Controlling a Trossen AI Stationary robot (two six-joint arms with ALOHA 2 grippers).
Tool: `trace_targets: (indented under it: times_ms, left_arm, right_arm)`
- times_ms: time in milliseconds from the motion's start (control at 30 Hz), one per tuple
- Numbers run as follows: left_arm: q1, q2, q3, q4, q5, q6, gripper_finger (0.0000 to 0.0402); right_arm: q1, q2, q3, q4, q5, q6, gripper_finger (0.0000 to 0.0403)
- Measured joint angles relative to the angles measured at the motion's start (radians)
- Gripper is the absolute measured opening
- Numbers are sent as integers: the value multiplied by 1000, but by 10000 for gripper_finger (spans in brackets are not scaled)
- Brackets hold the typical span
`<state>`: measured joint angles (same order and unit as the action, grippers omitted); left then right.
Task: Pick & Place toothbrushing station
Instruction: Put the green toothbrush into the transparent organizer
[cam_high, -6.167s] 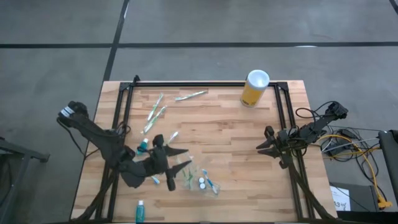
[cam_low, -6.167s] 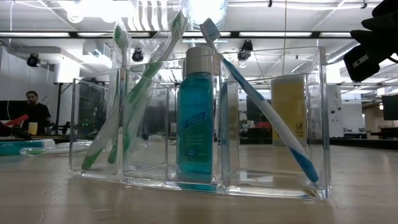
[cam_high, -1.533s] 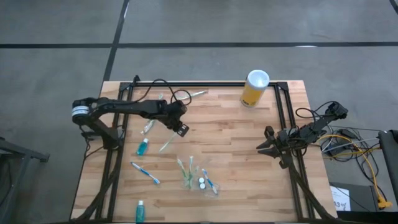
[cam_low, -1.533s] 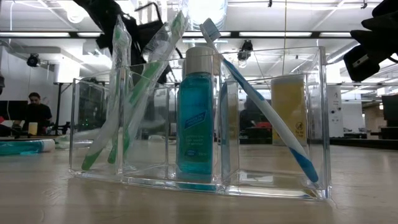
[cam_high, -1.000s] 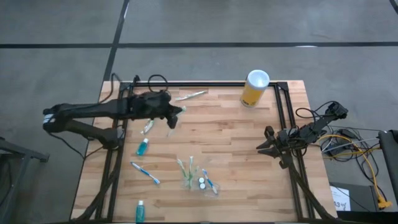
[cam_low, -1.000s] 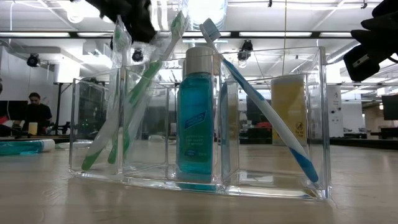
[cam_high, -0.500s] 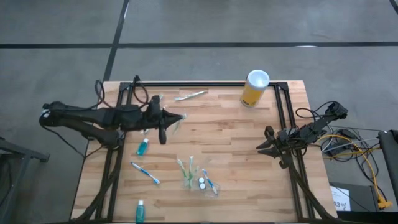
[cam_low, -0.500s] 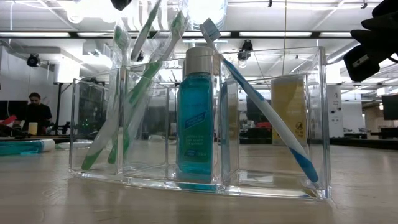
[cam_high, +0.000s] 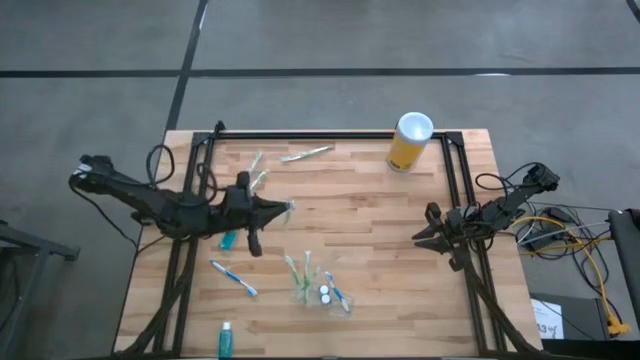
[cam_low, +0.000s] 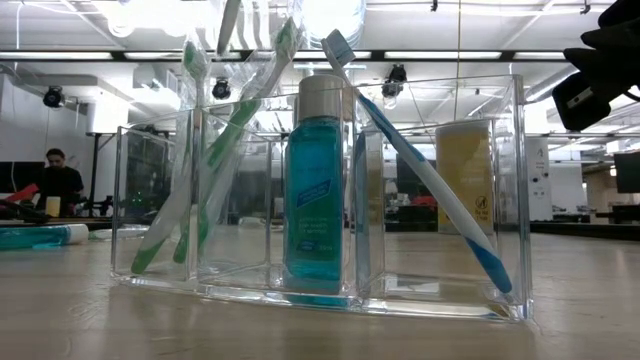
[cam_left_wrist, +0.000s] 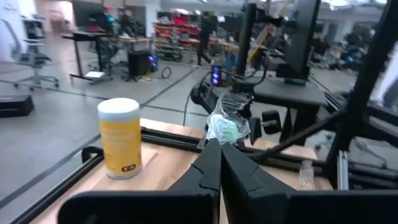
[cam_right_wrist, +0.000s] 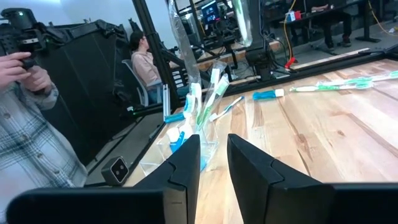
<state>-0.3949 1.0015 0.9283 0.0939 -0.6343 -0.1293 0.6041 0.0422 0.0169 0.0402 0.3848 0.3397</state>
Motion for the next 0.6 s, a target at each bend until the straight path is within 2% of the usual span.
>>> trace_targets:
  times_ms: [133,200,300,600]
  left_arm:
    - [-90,21,0,74,-138,31,2]
    - [-129,33,0,106,-170,62,3]
    - [-176,43,0,144,-171,79,4]
    - [-257,106,0,198,-166,-6,6]
  right_arm:
    - [0,0,0,0,0,0,84]
    - [0,0,0,0,0,0,84]
    - [0,0,0,0,0,0,82]
    - [0,0,0,0,0,0,68]
